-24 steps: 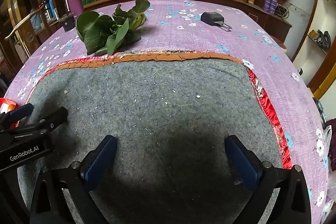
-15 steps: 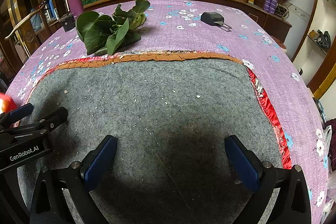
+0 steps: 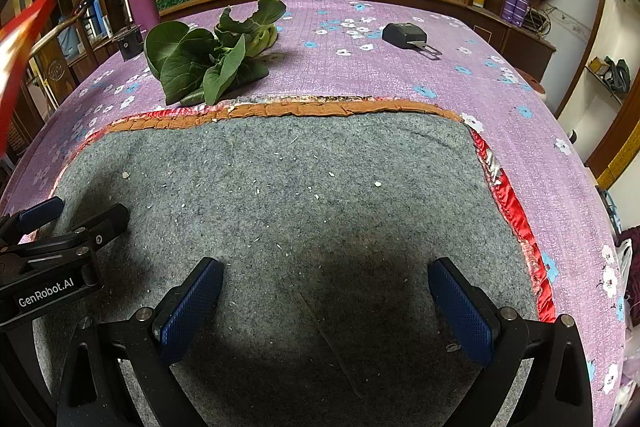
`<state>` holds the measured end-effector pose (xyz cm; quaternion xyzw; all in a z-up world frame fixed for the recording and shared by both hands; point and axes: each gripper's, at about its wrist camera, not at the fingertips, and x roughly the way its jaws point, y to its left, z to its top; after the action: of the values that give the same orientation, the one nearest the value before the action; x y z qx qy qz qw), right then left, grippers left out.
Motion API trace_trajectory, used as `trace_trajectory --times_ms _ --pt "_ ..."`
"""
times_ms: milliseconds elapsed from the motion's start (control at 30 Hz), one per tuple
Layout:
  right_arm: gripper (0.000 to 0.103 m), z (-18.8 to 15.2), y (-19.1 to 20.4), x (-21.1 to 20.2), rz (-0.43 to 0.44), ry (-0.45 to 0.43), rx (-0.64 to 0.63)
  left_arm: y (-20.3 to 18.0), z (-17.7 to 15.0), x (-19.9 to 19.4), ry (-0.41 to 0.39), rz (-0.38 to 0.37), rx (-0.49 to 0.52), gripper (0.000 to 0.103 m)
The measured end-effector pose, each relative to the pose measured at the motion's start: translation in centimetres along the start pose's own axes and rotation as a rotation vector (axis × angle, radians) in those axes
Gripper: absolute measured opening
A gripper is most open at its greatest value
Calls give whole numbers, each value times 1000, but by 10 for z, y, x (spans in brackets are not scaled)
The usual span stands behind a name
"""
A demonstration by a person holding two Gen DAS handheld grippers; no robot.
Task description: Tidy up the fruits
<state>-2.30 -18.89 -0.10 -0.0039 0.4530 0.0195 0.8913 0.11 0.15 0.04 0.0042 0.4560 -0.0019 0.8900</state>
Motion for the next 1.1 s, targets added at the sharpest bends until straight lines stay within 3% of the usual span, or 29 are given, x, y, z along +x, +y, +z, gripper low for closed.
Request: trace_trajectory --times_ms 1100 --pt "103 2 1 -1 1 1 1 0 -6 2 2 -2 0 103"
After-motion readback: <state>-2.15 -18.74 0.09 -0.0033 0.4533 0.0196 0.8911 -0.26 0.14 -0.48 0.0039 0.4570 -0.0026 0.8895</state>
